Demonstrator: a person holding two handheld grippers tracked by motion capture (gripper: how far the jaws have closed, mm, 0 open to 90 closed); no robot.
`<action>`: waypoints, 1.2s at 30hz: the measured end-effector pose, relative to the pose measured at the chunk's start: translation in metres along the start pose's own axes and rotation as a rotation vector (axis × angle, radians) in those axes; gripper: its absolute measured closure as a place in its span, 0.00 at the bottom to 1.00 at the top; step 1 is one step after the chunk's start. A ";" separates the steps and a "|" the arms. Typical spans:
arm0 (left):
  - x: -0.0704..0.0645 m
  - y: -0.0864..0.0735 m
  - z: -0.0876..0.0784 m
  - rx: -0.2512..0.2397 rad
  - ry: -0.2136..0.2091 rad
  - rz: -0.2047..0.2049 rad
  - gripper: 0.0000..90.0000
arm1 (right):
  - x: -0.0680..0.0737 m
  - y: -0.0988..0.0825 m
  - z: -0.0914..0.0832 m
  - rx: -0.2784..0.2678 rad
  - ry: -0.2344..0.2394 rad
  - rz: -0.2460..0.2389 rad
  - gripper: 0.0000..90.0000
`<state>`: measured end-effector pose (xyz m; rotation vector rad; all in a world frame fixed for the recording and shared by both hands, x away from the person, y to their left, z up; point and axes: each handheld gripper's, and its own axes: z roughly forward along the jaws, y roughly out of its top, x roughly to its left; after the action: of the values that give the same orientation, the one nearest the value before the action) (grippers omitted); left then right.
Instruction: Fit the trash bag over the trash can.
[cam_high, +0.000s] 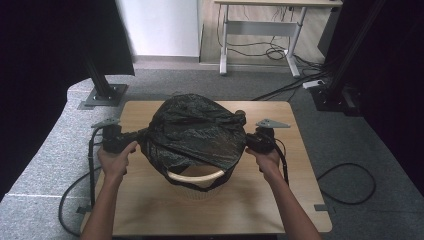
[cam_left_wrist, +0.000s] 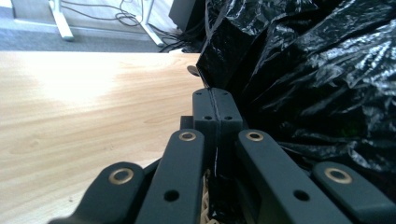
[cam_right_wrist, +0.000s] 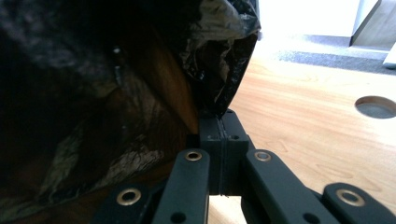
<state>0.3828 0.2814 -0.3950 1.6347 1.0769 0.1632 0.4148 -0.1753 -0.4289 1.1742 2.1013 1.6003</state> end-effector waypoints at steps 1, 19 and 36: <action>0.001 -0.002 0.001 0.003 0.003 -0.001 1.00 | 0.000 -0.001 0.001 0.008 0.003 0.001 0.98; 0.001 -0.007 0.003 0.011 0.015 0.005 1.00 | 0.001 -0.002 -0.003 0.043 -0.049 -0.042 0.98; -0.015 -0.002 -0.008 -0.047 0.015 0.095 0.99 | 0.009 0.042 -0.061 -0.162 -0.093 -0.192 0.56</action>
<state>0.3687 0.2766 -0.3876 1.6451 1.0001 0.2616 0.3899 -0.2074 -0.3664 0.9445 1.9214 1.5629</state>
